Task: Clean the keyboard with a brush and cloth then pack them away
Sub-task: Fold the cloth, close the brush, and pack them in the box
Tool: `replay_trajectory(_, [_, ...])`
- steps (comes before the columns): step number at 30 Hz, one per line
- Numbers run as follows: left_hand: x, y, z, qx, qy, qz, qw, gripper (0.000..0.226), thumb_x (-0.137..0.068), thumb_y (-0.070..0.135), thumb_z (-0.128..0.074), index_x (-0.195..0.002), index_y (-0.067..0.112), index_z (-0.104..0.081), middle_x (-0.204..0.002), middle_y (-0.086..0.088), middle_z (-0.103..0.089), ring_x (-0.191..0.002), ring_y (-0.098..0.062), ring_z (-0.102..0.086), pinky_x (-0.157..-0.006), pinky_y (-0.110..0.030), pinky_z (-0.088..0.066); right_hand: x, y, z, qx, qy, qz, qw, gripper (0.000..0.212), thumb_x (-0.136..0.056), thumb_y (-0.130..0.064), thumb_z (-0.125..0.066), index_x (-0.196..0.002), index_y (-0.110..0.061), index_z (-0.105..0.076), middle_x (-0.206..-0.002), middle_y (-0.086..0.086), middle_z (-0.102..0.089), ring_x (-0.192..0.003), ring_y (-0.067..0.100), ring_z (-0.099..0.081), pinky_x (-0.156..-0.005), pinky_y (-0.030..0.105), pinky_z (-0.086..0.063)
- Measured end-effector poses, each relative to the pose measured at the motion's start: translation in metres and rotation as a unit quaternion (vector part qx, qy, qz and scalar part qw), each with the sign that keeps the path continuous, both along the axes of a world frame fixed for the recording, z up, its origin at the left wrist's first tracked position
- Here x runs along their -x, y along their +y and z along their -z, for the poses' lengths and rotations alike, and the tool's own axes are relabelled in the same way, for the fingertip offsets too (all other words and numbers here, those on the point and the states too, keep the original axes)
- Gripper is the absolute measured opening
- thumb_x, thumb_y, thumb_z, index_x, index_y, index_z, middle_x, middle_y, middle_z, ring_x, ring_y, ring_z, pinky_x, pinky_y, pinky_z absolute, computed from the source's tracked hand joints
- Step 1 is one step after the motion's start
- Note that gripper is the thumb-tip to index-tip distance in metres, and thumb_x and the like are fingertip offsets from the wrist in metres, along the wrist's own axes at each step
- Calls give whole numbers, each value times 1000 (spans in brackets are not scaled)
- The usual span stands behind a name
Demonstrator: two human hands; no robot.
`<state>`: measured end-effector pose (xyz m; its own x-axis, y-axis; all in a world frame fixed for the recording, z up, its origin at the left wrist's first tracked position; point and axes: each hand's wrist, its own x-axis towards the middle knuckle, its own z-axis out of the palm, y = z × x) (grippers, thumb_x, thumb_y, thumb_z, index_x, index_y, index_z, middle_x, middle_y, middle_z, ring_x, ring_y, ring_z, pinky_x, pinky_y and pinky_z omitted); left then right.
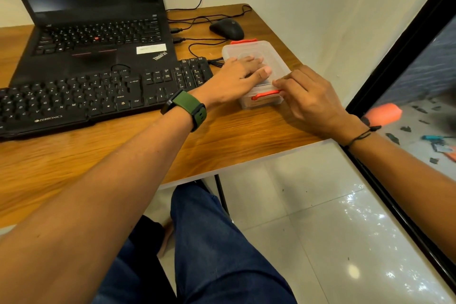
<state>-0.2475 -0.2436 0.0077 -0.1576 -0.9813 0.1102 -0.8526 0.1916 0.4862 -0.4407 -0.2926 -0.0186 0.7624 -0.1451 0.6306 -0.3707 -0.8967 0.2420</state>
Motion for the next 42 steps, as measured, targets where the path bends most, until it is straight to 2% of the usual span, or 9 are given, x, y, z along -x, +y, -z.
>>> replay_trajectory(4, [-6, 1, 0, -8, -34, 48, 998, 119, -59, 92, -8, -142, 11, -33, -152, -9, -24, -142, -19, -17, -115, -42, -7, -5, 2, 0, -37, -32, -2, 999, 35, -96, -26, -44, -93, 3, -63, -84, 18, -62, -73, 29, -56, -59, 32, -47])
replay_trajectory(7, [-11, 0, 2, -8, -66, 65, 996, 133, -46, 98, -8, -144, 10, -25, -154, -8, -19, -142, -18, -13, -114, -39, -4, -8, 6, 0, -64, -41, 5, 997, 41, -98, -24, -34, -89, 3, -63, -81, 18, -61, -72, 30, -54, -58, 33, -45])
replay_trajectory(16, [-11, 1, 0, -22, -60, 59, 996, 84, -77, 60, -36, -144, 11, -25, -154, -7, -17, -143, -16, -10, -114, -36, -2, -7, -3, -25, -291, -40, 33, 955, 13, -81, -10, -65, -90, -4, -72, -81, 7, -60, -82, 18, -44, -63, 19, -32])
replay_trajectory(31, [-4, 1, -6, -55, -10, 22, 998, 79, -82, 54, -47, -145, 14, -22, -156, -8, -8, -144, -20, 3, -112, -48, 9, -12, -1, -32, -413, -104, 63, 902, 17, -85, -16, -64, -99, -8, -69, -95, 1, -57, -98, 19, -52, -79, 31, -47])
replay_trajectory(35, [1, 3, 13, -43, 159, -78, 983, 95, -78, 55, -63, -147, 24, -6, -156, -7, 7, -143, -25, 7, -115, -46, -5, -26, -13, -27, -588, -211, 100, 774, 39, -93, -33, -51, -129, -17, -49, -123, -4, -50, -110, 12, -51, -74, 14, -49])
replay_trajectory(36, [4, 3, 17, -36, 253, -99, 962, 96, -75, 55, -66, -146, 28, -8, -156, -4, -1, -142, -21, -3, -111, -51, -25, -30, -16, -24, -652, -231, 88, 717, 42, -94, -36, -47, -131, -17, -47, -123, -4, -52, -110, 14, -54, -76, 19, -52])
replay_trajectory(37, [8, 5, 17, -34, 333, -117, 935, 94, -73, 54, -68, -144, 28, -12, -154, -5, -9, -139, -17, -12, -96, -24, -23, -32, -19, -20, -699, -249, 70, 666, 41, -95, -37, -45, -130, -17, -48, -121, -2, -57, -109, 18, -58, -81, 28, -54])
replay_trajectory(38, [12, 5, 16, -38, 396, -133, 908, 95, -69, 57, -70, -143, 30, -15, -152, -6, -13, -136, -15, -18, -108, -28, -25, -34, -19, -18, -725, -265, 56, 634, 37, -97, -36, -42, -127, -17, -51, -117, 1, -61, -105, 20, -62, -85, 35, -55])
replay_trajectory(42, [16, -13, 32, -72, 492, -174, 850, 112, -46, 75, -73, -140, 42, -22, -154, -5, -17, -139, -26, -24, -109, -50, -30, -36, -23, -17, -735, -318, 55, 596, 31, -100, -25, -37, -122, -14, -55, -115, 6, -63, -100, 20, -64, -87, 37, -54])
